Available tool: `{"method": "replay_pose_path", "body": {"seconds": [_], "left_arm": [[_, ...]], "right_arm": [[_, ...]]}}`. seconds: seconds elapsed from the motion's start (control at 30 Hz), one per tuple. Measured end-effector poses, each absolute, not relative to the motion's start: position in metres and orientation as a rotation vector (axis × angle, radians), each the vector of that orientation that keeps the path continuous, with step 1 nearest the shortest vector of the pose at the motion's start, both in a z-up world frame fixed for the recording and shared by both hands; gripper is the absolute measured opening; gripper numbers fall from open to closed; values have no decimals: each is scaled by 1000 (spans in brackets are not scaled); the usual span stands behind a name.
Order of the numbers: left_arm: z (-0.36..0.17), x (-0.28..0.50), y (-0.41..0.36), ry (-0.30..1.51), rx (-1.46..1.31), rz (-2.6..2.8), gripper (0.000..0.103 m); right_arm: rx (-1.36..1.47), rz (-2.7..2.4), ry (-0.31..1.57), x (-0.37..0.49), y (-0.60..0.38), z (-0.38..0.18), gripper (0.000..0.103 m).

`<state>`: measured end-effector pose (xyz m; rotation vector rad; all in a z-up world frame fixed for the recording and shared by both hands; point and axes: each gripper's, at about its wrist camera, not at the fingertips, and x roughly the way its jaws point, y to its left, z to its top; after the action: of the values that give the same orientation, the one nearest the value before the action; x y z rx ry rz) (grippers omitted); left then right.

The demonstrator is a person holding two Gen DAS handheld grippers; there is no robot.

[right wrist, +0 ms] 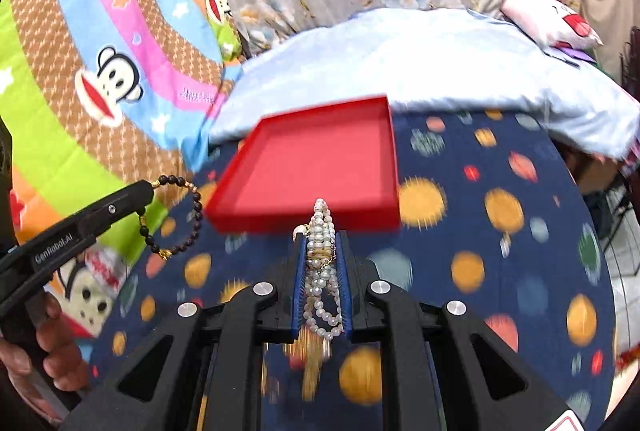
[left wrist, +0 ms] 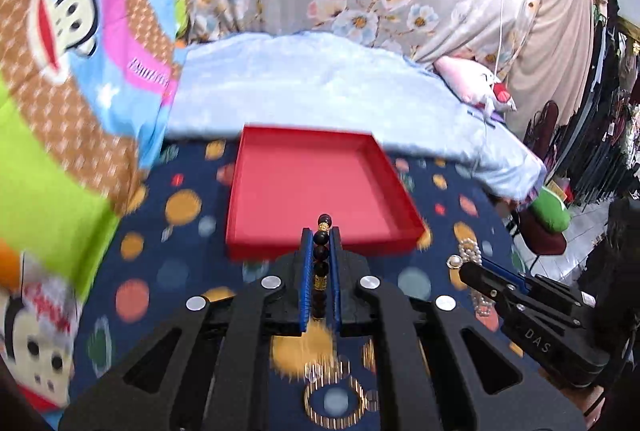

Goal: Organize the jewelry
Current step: 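Carry bracelet and pearls into the red tray and open both tools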

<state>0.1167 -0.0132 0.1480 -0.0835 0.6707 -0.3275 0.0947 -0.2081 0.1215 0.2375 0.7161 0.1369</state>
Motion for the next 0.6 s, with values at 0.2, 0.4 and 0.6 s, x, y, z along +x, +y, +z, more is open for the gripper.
{"method": "replay_pose_path", "body": {"seconds": [0.2, 0.4, 0.6], "left_arm": [[150, 196, -30, 652, -47, -307, 7], [127, 275, -33, 692, -51, -262, 7], [96, 331, -40, 736, -31, -230, 7]], "right_arm": [[216, 149, 737, 188, -213, 126, 13], [203, 140, 797, 275, -216, 106, 13], [195, 121, 861, 328, -221, 77, 13]]}}
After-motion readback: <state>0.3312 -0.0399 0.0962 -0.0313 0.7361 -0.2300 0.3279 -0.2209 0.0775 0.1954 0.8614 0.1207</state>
